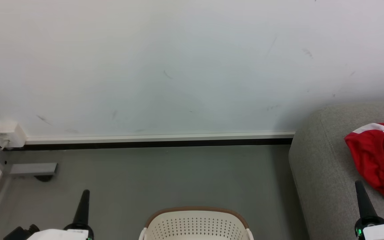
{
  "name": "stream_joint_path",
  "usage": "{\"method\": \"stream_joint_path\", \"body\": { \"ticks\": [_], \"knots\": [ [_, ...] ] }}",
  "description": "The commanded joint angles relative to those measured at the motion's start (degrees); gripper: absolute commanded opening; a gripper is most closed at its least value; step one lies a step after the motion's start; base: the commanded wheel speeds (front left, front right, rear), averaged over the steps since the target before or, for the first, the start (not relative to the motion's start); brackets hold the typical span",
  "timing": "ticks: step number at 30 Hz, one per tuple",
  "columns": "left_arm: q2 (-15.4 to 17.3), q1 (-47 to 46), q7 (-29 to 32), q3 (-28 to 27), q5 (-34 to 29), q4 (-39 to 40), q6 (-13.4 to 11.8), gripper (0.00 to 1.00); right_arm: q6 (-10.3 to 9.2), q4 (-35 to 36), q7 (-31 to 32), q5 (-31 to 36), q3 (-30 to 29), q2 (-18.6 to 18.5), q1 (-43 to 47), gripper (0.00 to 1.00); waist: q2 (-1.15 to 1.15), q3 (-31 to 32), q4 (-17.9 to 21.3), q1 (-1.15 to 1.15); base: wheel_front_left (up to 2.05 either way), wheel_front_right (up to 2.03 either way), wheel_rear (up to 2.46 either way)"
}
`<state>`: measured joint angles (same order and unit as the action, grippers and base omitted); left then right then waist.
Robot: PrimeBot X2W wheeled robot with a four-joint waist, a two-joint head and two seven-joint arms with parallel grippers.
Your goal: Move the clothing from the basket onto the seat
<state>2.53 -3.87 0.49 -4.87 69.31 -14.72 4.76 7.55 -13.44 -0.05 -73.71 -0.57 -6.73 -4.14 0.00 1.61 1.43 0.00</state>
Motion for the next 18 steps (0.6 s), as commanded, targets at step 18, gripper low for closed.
{"method": "stream_joint_path", "body": {
  "ticks": [18],
  "knots": [
    [0.5,-1.9,2.7,-0.9,10.0,0.5,1.3,0.00,-0.08,-0.3,2.5,-8.4,-2.4,1.3,-1.9,0.00,0.00,-0.6,-0.5,0.00,0.00,0.00,0.00]
  ]
}}
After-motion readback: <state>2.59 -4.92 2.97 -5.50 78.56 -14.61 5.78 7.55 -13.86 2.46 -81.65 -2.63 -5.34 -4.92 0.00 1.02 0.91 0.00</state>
